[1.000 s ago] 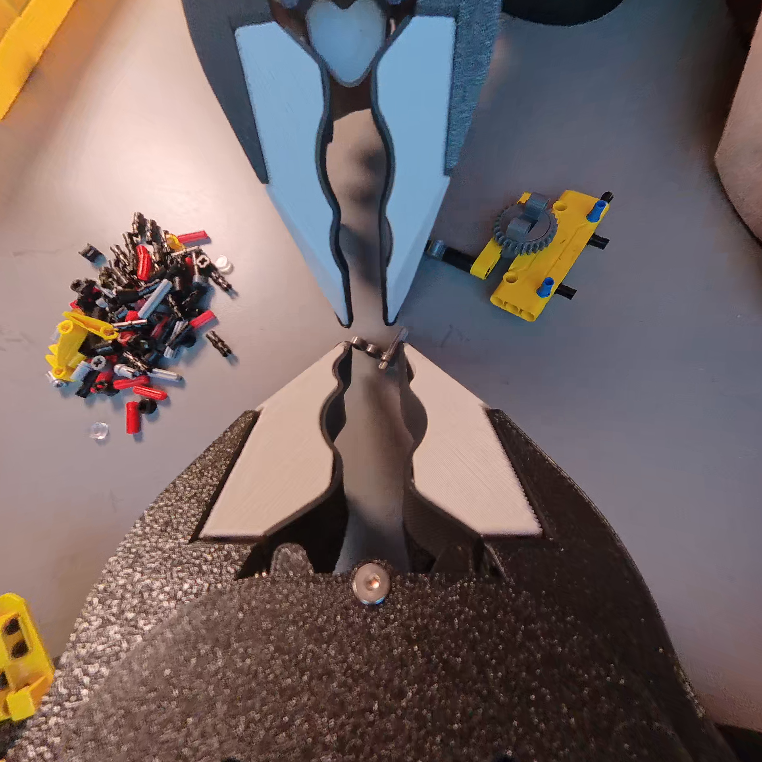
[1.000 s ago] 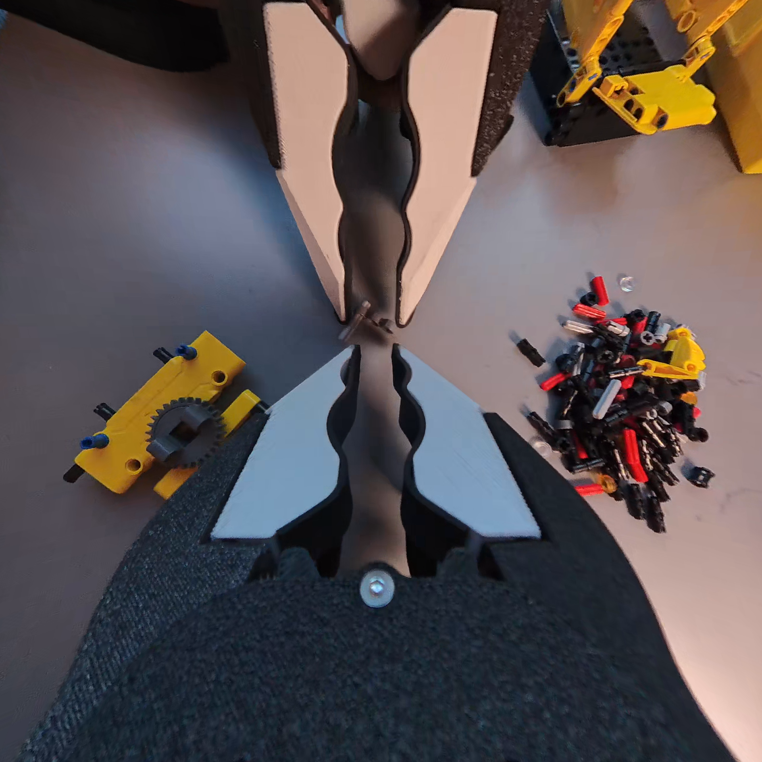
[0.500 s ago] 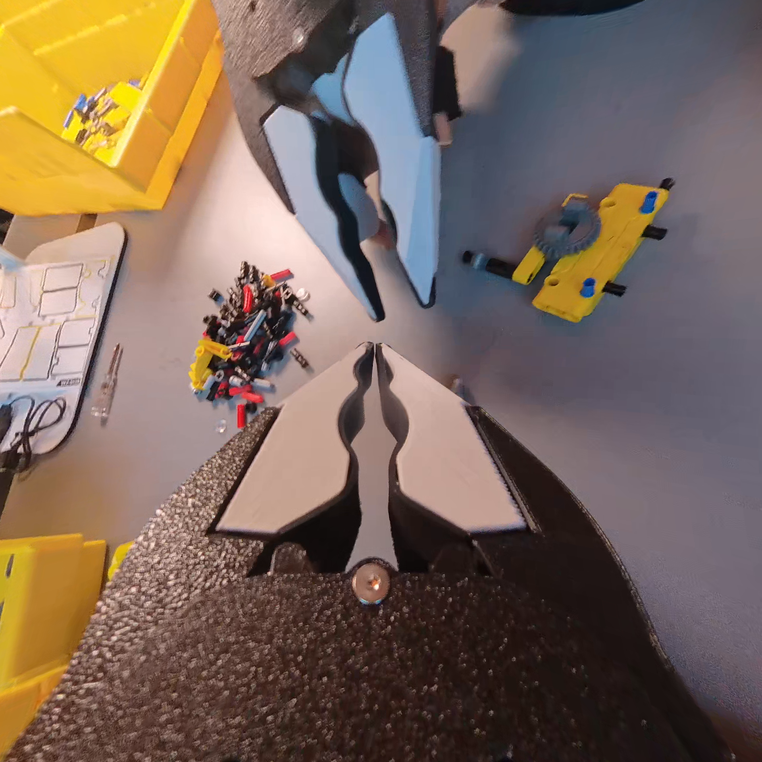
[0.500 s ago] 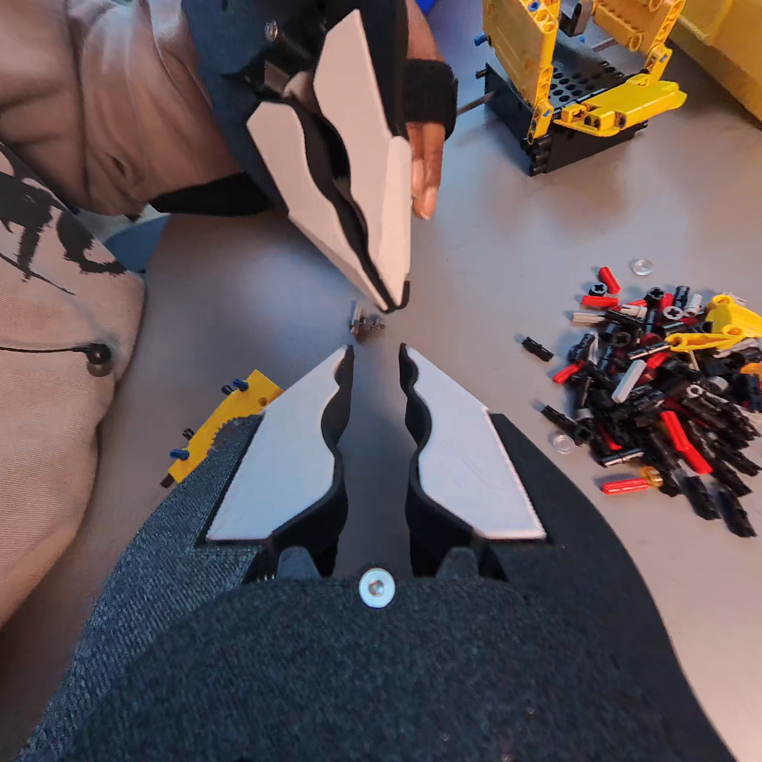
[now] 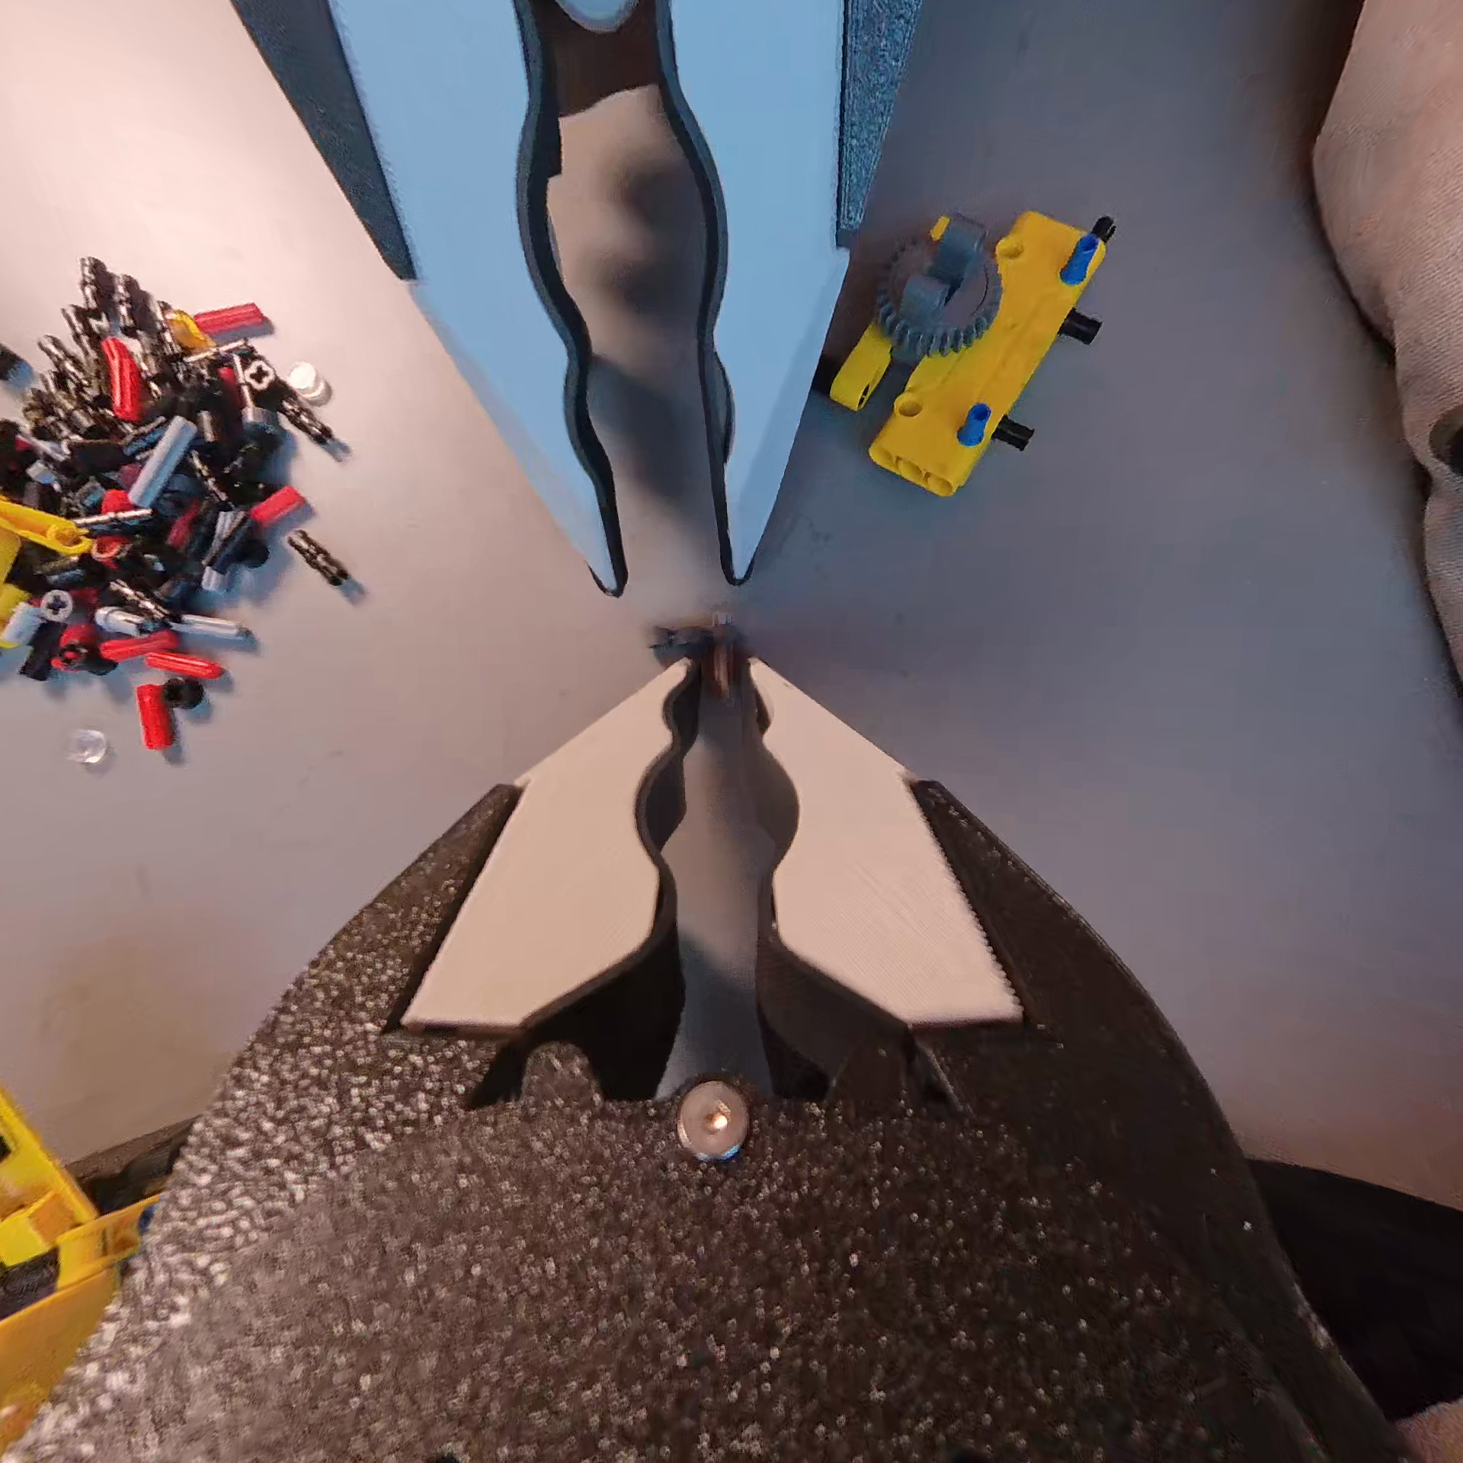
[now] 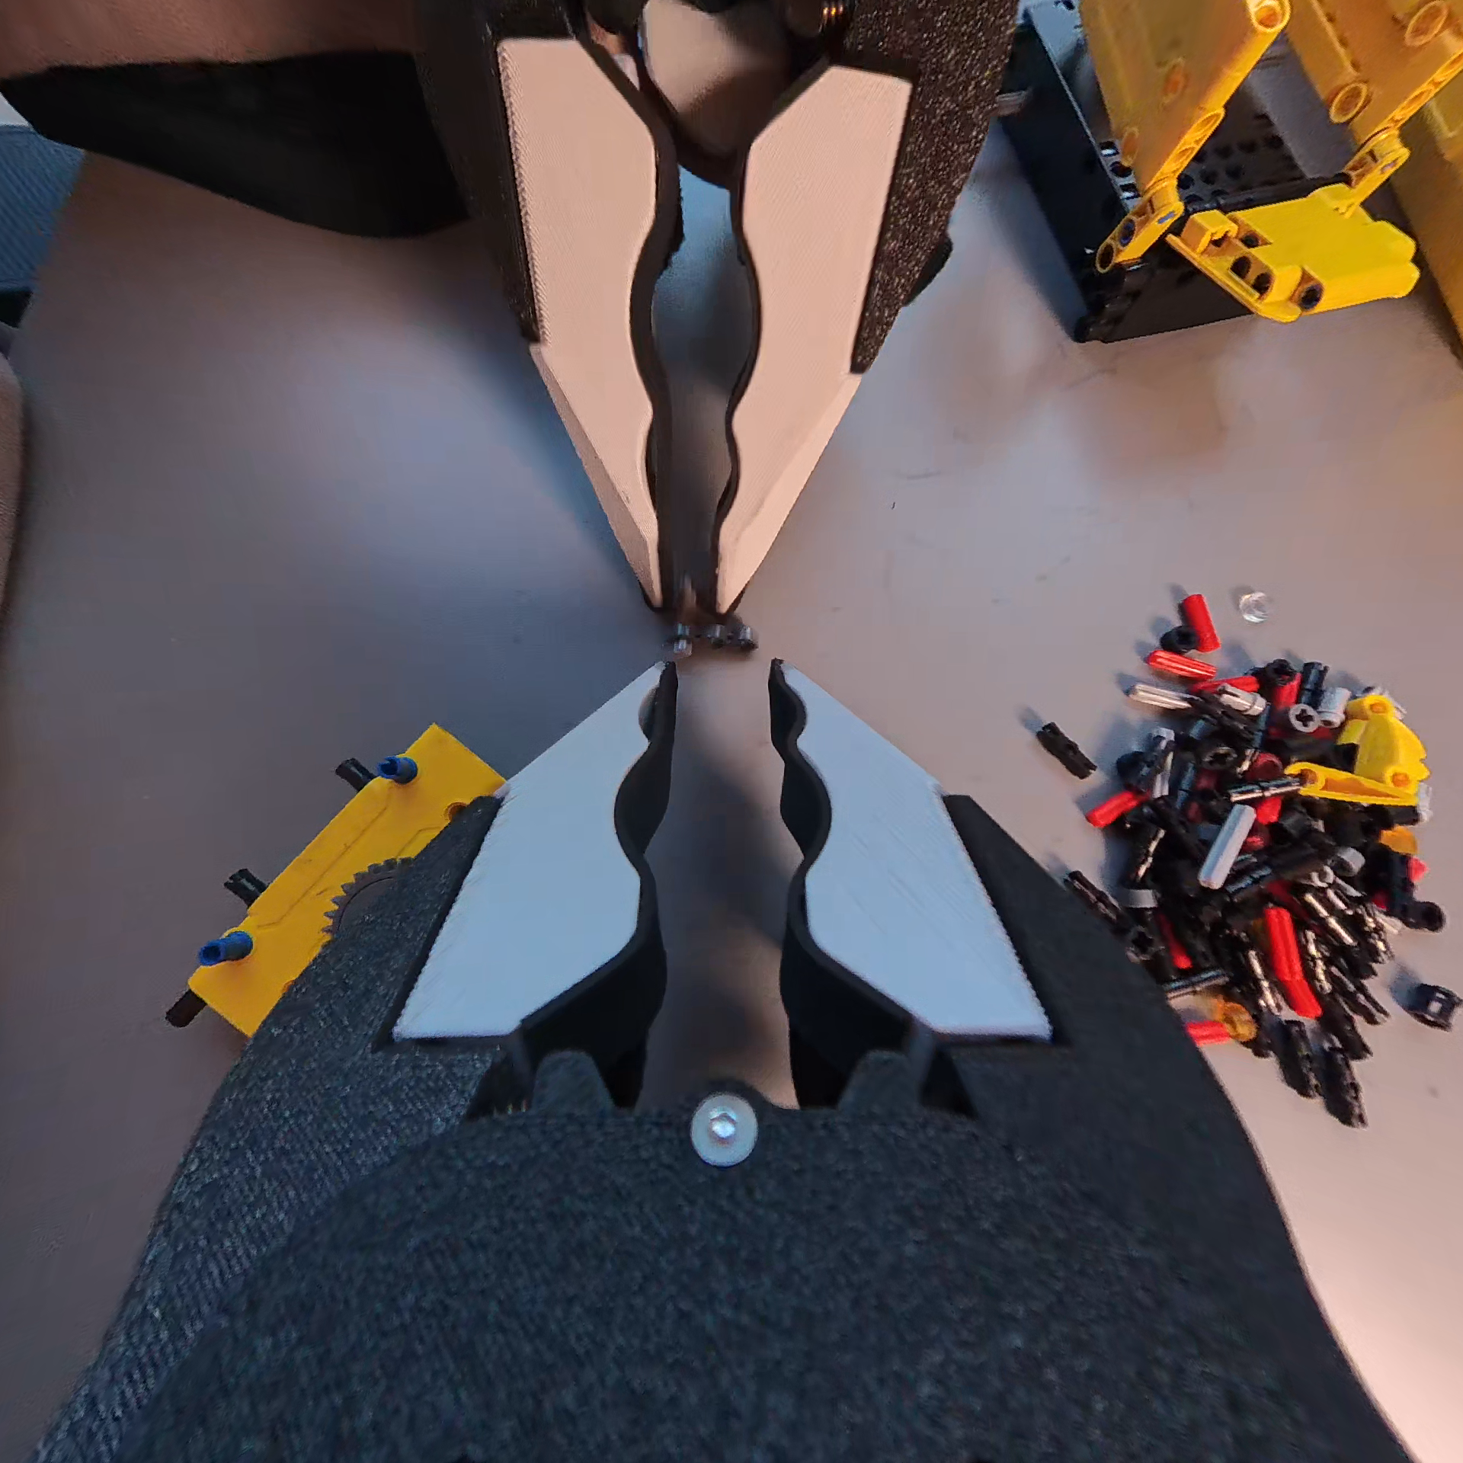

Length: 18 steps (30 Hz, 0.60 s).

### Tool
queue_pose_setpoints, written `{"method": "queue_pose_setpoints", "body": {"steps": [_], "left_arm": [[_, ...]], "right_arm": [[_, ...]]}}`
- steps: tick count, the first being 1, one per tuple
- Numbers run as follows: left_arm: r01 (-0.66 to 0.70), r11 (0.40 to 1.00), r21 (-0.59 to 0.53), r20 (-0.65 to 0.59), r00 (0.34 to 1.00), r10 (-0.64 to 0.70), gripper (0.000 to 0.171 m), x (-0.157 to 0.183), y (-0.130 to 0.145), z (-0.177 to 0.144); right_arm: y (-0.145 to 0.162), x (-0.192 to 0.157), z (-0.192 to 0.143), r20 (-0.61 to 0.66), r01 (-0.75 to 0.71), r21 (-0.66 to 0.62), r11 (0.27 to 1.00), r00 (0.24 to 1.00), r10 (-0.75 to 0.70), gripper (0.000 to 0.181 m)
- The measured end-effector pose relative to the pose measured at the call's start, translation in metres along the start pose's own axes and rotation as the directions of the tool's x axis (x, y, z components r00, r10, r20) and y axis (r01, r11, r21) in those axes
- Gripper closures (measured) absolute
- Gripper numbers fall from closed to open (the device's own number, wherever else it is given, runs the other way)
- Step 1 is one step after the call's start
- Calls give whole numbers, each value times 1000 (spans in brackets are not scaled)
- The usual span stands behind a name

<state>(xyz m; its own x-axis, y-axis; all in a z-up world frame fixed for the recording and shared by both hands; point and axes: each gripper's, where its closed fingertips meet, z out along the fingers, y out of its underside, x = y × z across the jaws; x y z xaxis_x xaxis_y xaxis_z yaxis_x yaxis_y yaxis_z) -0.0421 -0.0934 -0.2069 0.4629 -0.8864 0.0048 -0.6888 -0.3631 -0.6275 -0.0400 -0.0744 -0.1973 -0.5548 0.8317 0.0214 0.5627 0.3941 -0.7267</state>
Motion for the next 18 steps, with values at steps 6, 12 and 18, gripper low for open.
{"method": "queue_pose_setpoints", "body": {"steps": [6, 12, 18], "left_arm": [[-91, 996, -17, 83, 992, 92, 168, -7, -5, 3], [-283, 958, -54, 161, 944, 288, 169, -3, -16, 1], [-322, 944, -69, 239, 914, 329, 166, -11, -22, -1]], "right_arm": [[-7, -2, 0, -23, 54, 32, 998, 998, -54, 159], [-4, -2, -6, 12, 78, 65, 995, 997, -79, 157], [-7, -8, -15, 28, 159, 99, 982, 986, -163, 175]]}}
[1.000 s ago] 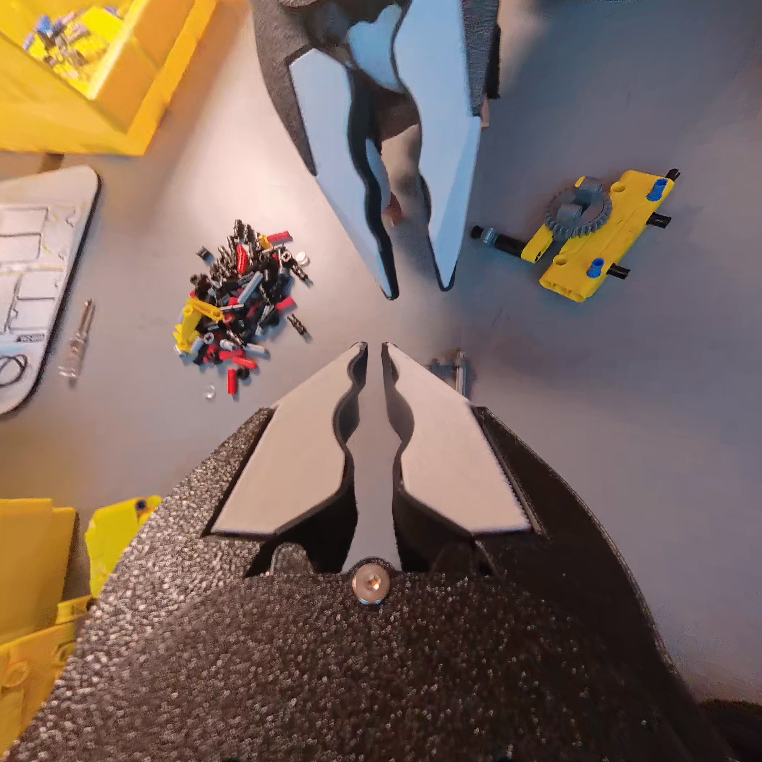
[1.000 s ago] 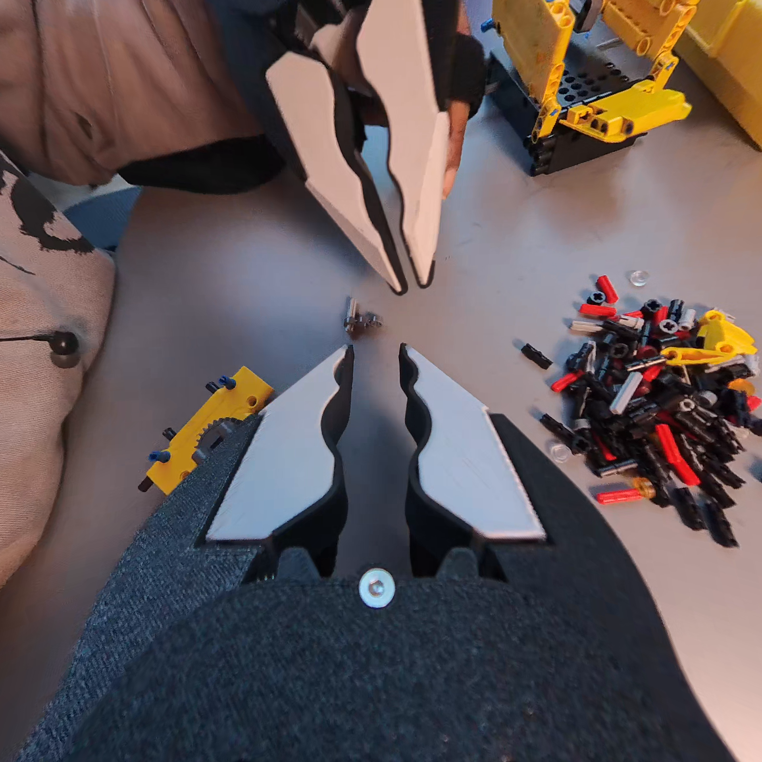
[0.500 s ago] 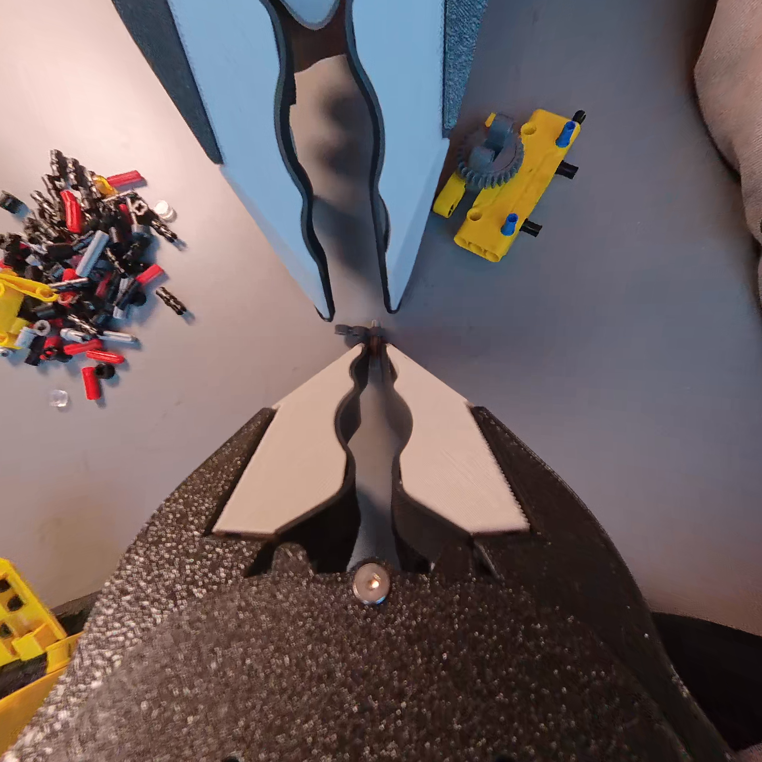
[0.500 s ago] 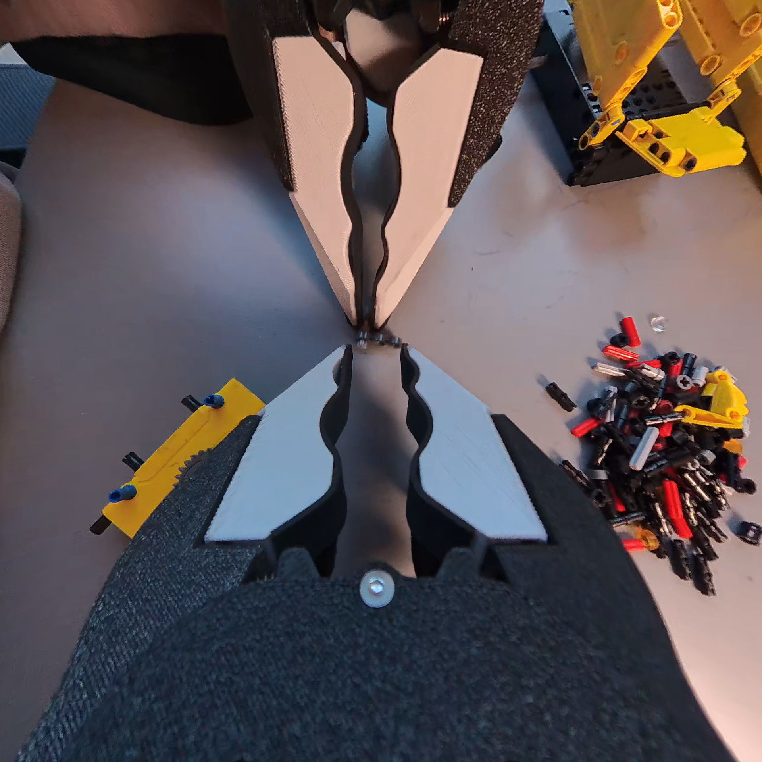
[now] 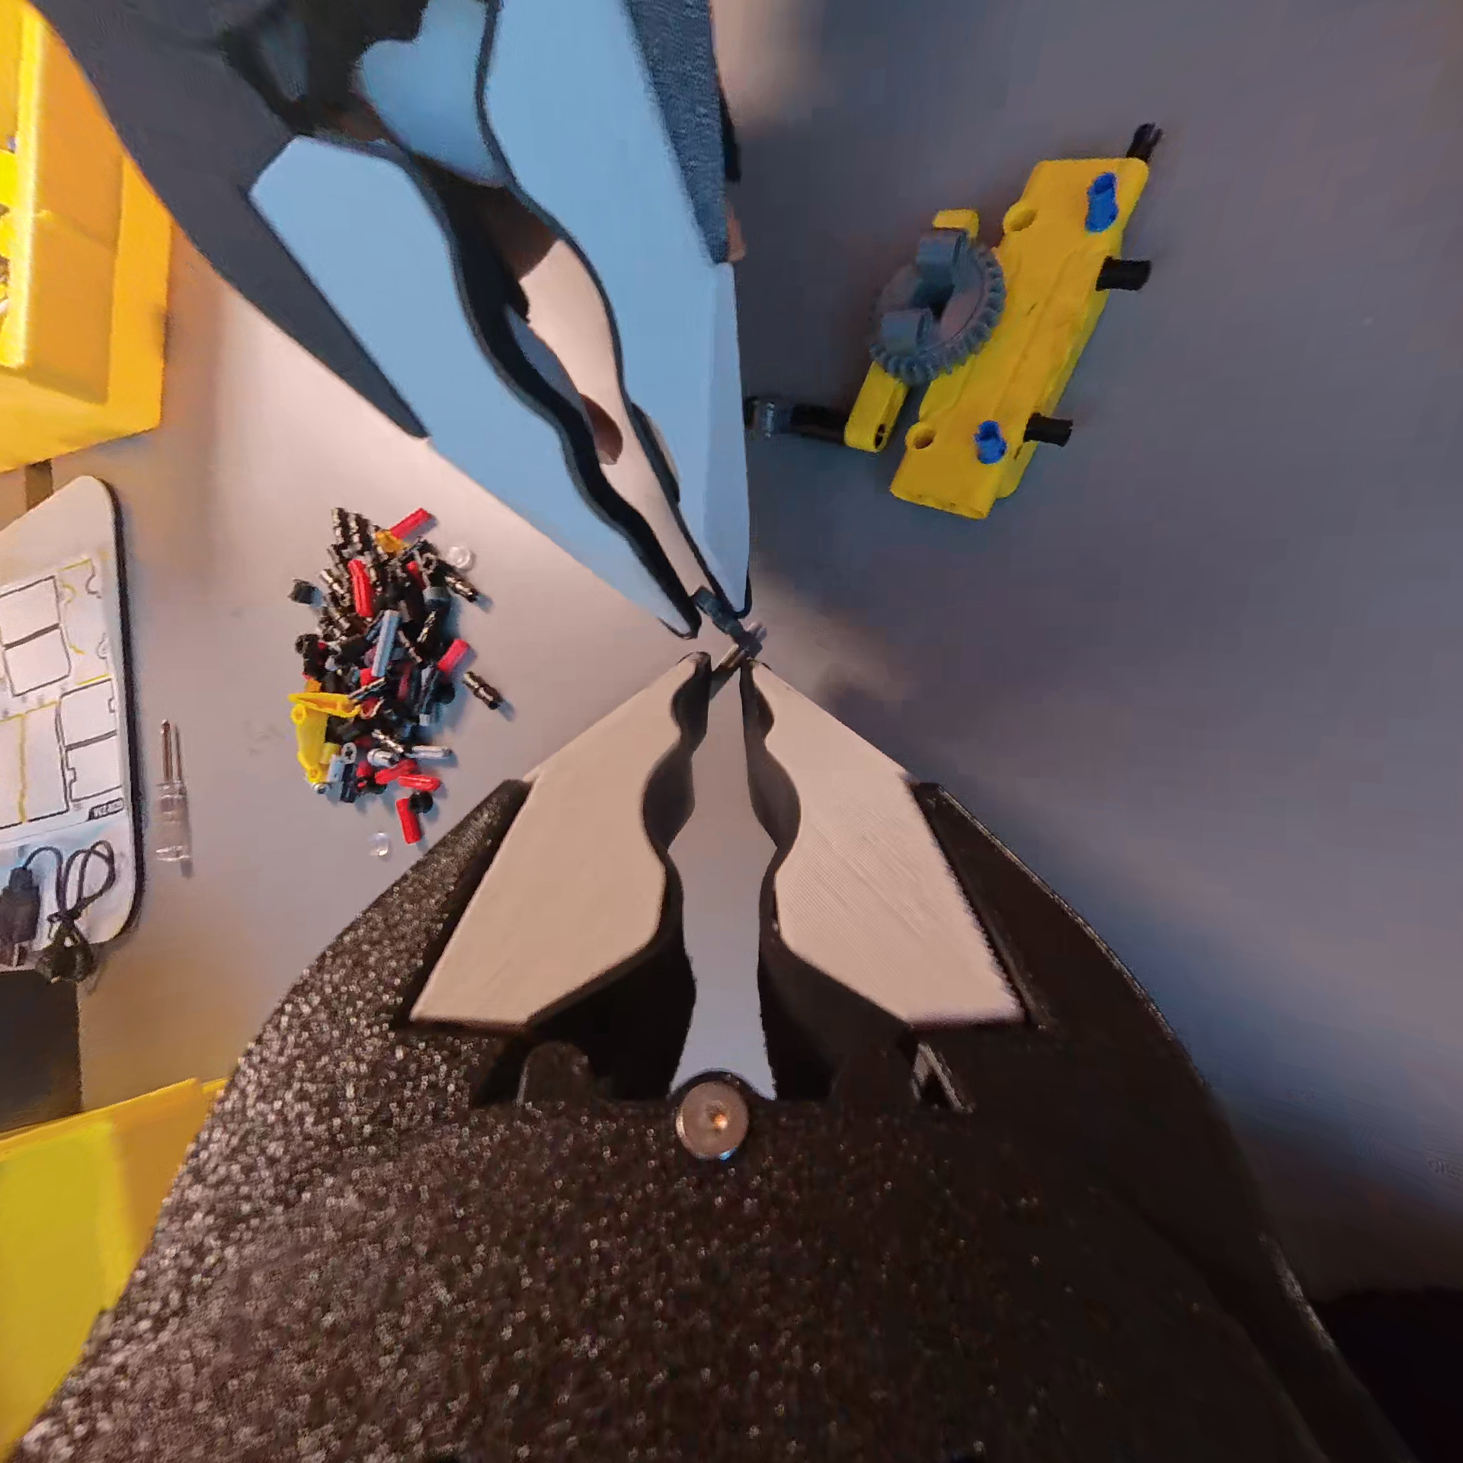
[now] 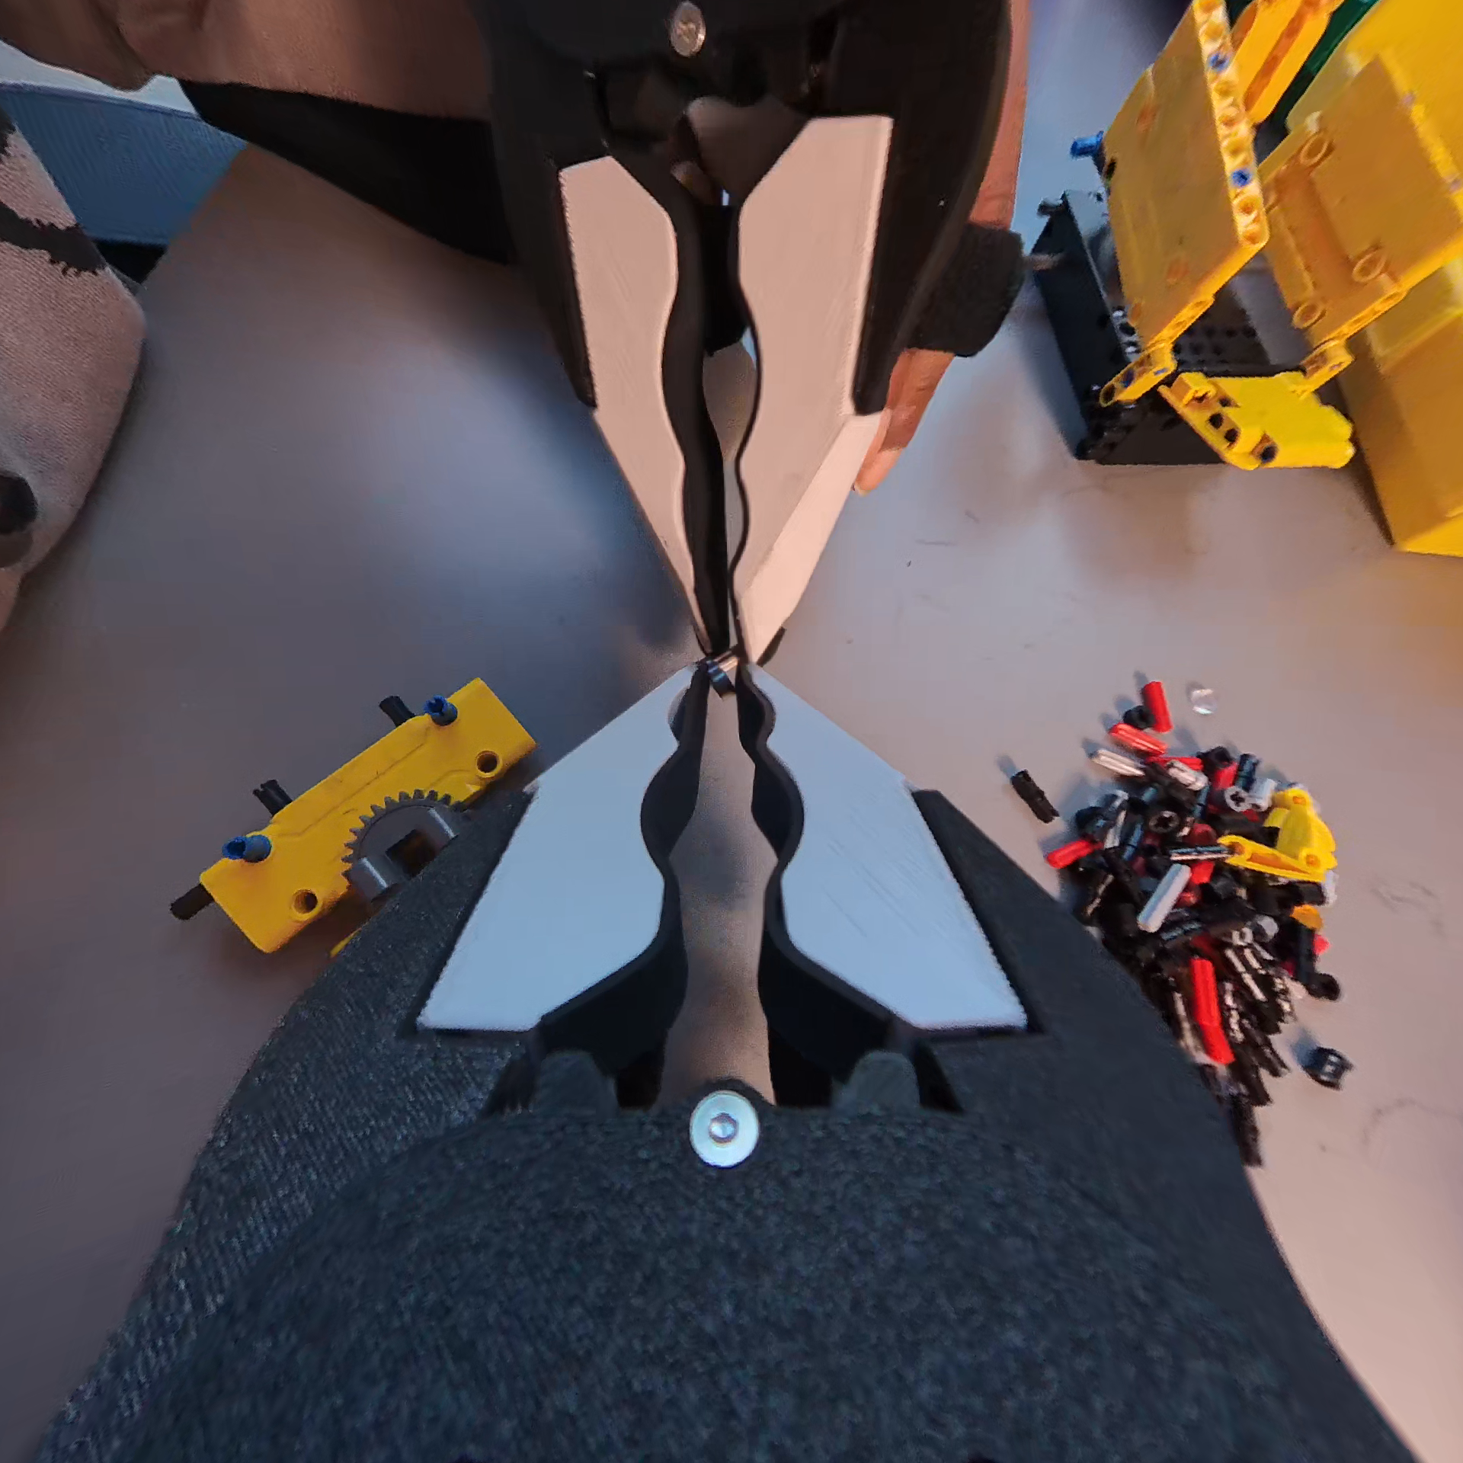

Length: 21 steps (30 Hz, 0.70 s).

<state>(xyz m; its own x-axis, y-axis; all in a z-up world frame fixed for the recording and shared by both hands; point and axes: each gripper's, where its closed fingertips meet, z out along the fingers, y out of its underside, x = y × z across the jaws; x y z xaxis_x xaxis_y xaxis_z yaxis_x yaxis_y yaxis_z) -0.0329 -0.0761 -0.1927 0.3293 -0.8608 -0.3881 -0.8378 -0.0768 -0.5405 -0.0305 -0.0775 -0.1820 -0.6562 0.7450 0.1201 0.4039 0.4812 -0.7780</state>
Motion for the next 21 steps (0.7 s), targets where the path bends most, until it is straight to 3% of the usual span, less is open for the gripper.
{"method": "queue_pose_setpoints", "body": {"steps": [4, 7, 9, 13, 17, 21], "left_arm": [[209, 954, 213, -27, 978, -208, 163, -20, -10, -15], [437, 834, 338, -208, 898, -386, 153, -25, -18, -28], [512, 766, 389, -291, 857, -425, 152, -27, -24, -34], [565, 704, 430, -370, 822, -433, 153, -27, -35, -40], [564, 702, 435, -429, 815, -388, 163, -16, -42, -44], [565, 688, 455, -427, 817, -388, 161, -19, -43, -49]], "right_arm": [[-12, 9, -14, -90, 99, 79, 992, 992, -92, 178], [-21, 16, -21, -218, 276, 99, 956, 944, -250, 178], [-25, 14, -24, -270, 392, 87, 916, 894, -357, 178], [-38, 5, -31, -332, 537, 91, 839, 811, -483, 178], [-51, -1, -37, -362, 588, 90, 803, 771, -524, 178], [-50, -1, -40, -364, 595, 82, 799, 765, -532, 178]]}}
